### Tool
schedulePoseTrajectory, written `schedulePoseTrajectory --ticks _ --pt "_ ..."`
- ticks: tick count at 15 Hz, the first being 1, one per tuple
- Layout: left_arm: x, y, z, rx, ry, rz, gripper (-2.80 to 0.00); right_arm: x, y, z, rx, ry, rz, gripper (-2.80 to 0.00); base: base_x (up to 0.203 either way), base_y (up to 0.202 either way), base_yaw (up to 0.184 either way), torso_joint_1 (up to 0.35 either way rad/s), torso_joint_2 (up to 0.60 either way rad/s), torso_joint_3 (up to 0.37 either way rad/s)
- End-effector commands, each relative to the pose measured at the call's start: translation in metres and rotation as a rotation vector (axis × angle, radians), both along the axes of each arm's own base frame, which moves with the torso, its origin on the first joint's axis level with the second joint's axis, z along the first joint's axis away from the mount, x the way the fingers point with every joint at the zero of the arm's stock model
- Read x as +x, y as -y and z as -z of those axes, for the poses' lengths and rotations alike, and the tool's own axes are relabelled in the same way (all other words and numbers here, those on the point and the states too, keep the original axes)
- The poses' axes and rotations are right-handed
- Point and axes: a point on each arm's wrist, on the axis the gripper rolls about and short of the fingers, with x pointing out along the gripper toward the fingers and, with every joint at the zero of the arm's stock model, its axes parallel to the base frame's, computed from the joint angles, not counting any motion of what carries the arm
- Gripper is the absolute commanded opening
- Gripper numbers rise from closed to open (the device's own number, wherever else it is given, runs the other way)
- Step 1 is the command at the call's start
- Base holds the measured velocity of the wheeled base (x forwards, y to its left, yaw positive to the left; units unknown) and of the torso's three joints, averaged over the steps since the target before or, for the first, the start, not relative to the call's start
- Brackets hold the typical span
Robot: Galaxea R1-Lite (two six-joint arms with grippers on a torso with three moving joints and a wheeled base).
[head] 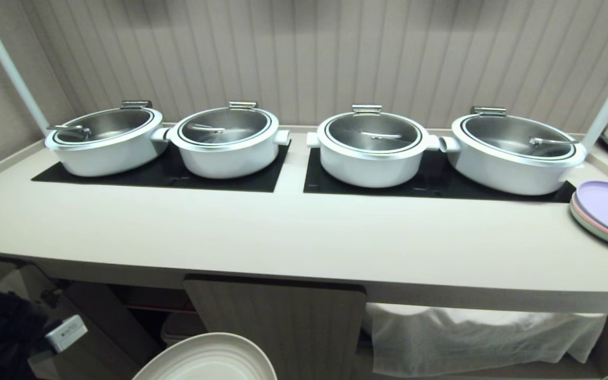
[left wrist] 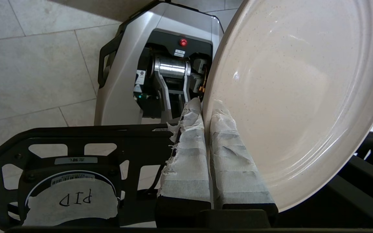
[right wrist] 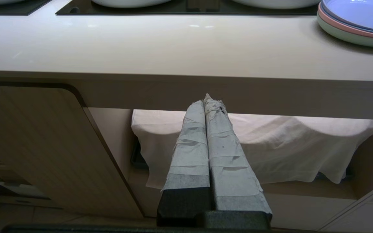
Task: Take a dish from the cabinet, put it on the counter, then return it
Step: Put it back into the cabinet
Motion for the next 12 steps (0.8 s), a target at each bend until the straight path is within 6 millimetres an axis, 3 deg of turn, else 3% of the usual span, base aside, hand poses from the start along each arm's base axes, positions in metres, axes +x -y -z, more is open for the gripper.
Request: schedulePoseTrajectory --ticks 1,12 --pt "0.0001 0.0000 0.0004 -0.001 -0.007 -0.002 -2.80 0.0001 0.0000 -0.0003 -0.001 0.000 0.000 -2.80 0.000 0.000 0.000 -0.140 0.32 0.160" --pt "-0.0003 0.0001 0.0012 -0.005 -0.012 -0.001 -2.80 0.0001 0.0000 -0.0003 0.000 0.000 0.000 -2.80 0.000 0.000 0.000 -0.151 0.31 0.162"
